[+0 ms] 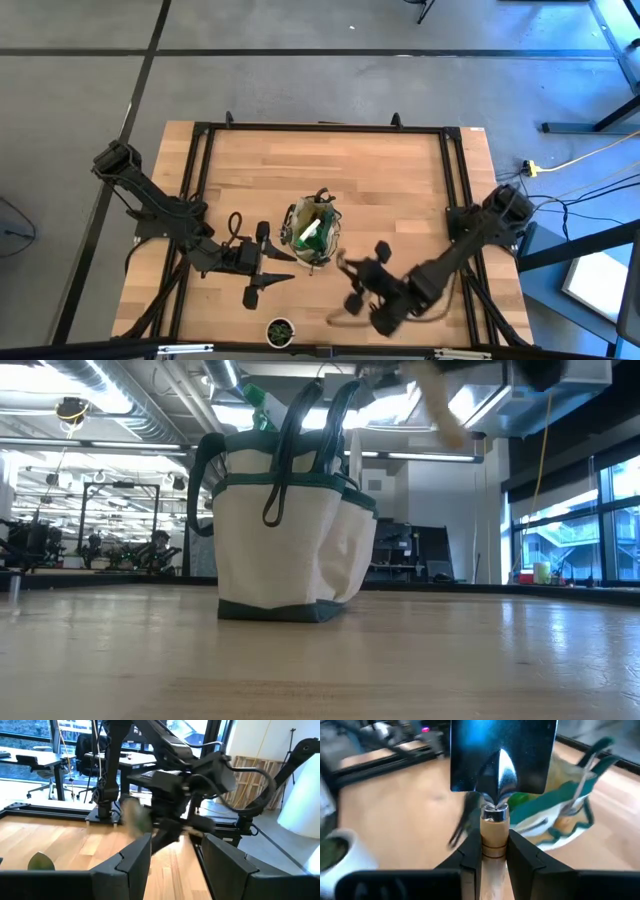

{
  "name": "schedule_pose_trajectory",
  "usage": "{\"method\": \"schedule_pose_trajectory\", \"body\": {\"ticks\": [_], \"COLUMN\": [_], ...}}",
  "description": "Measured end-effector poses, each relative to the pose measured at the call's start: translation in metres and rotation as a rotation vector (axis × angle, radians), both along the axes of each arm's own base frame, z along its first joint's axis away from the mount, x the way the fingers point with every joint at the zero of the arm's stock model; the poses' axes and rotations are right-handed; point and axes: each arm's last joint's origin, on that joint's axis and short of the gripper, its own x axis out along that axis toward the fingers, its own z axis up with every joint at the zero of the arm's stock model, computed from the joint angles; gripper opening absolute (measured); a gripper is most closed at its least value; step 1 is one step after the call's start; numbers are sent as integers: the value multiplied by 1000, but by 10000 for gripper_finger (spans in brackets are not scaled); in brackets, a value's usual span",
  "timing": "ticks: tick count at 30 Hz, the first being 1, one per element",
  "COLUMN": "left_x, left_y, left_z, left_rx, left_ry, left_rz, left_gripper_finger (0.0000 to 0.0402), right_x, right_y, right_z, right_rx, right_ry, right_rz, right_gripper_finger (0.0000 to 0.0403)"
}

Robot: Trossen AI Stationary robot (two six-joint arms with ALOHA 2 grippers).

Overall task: Pick & Place Garden tools in Gardening bag
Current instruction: Put the brown trowel into the side pocket of the green gardening bag

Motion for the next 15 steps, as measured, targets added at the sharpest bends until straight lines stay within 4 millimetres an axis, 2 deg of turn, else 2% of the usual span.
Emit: {"method": "schedule_pose_trajectory", "body": {"ticks": [3, 7, 15], "left_x": [1, 2, 2], "left_y": [1, 2, 2], "left_z": [0, 0, 0], "left_rx": [-1, -16, -19], "left_ry": [0, 1, 1], "left_rz": [4, 10, 9], "left_gripper_finger": [171, 171, 171], "right_x": [-14, -27, -26], "right_y": [15, 26, 27], "right_z": [1, 3, -4], "right_rx": [-50, -113, -54], "right_ry": [-31, -81, -56], "right_rz": [29, 22, 66], "right_gripper_finger": [62, 62, 62]}}
